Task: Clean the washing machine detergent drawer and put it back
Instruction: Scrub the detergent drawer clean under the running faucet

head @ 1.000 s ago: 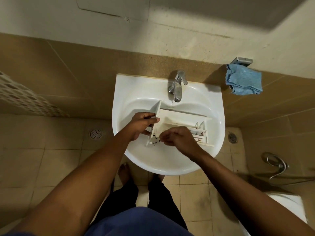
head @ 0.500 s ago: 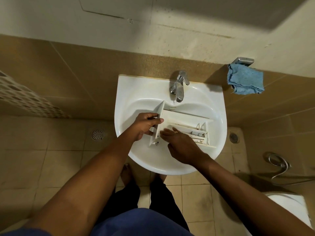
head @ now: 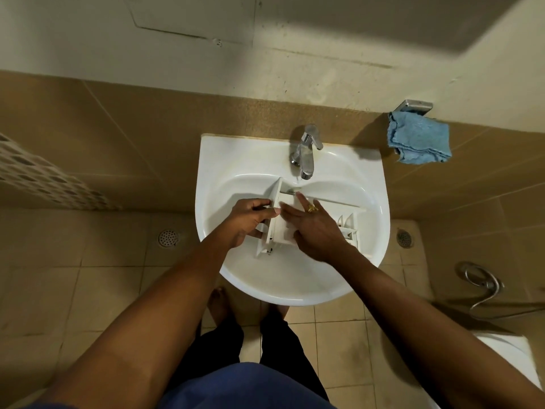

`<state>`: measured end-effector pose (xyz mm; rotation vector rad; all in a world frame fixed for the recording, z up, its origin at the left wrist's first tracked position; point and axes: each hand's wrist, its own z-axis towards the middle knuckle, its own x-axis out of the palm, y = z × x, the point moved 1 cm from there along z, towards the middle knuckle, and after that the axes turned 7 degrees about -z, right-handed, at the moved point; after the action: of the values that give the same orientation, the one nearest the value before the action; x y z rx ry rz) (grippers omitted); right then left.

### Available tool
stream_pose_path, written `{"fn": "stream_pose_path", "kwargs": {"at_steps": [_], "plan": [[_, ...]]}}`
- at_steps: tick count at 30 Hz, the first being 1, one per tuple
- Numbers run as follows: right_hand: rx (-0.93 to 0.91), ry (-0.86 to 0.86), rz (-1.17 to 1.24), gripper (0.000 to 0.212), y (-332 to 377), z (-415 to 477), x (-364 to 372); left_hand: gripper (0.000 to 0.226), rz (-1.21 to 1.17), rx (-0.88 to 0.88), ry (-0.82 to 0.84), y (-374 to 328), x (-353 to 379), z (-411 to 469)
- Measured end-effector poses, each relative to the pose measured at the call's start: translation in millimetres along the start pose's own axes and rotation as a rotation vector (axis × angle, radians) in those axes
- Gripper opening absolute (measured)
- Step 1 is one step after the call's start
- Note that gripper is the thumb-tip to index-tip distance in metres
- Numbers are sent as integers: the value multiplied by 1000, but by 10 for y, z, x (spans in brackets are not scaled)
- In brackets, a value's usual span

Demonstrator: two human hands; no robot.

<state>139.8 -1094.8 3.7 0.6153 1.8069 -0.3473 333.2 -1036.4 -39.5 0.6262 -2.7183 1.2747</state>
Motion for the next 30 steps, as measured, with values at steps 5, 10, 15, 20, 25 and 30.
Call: {"fn": "stream_pose_path", "kwargs": {"at_steps": [5, 10, 15, 20, 25, 30], "plan": [[13, -13, 68, 74, 94, -25, 69, 60, -17, 0, 4, 16, -6, 2], [-67, -94, 162, 69, 311, -485, 165, 52, -20, 1, 7, 12, -5, 3], [-16, -65, 71, 66, 34, 9, 67, 51, -12, 1, 0, 5, 14, -3], [11, -80, 92, 70, -109, 319, 43, 42, -30, 2, 18, 1, -60, -22], [107, -247, 256, 58, 22, 329, 135, 35, -25, 17, 25, 7, -37, -38], [188, -282, 378, 63, 99, 306, 144, 44, -24, 14, -26, 23, 23, -17]]}}
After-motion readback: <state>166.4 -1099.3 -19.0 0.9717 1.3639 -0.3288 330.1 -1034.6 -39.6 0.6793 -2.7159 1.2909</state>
